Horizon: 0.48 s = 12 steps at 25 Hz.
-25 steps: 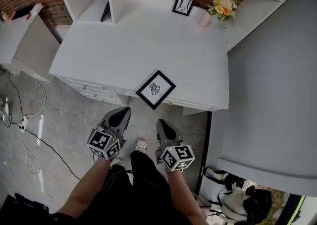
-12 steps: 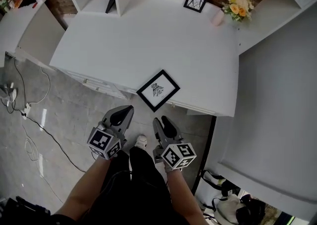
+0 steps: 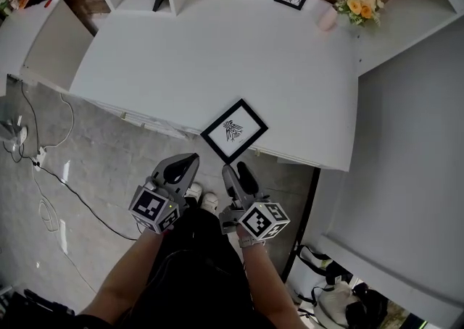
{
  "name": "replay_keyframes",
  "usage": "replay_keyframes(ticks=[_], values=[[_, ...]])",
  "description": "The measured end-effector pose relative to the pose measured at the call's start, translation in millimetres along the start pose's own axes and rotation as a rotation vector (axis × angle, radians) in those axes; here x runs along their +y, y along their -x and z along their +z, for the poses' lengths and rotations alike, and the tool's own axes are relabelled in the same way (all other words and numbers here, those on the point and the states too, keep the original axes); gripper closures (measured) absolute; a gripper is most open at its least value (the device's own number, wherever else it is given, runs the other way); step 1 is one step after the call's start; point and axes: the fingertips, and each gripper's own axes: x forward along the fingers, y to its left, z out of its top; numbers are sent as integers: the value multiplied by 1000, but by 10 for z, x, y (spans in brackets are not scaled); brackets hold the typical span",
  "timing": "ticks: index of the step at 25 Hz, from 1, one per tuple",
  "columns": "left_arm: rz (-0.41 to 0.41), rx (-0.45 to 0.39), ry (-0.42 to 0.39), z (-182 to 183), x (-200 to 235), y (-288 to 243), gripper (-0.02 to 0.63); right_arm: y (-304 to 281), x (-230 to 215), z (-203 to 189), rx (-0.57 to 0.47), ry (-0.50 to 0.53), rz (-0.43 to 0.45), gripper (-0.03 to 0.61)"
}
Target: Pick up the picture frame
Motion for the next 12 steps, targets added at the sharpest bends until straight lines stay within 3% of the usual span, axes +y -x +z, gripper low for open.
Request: replay_keyframes(ticks=[12], values=[[-27, 47, 28, -123, 184, -211, 609, -250, -186, 59, -40, -136, -42, 339]])
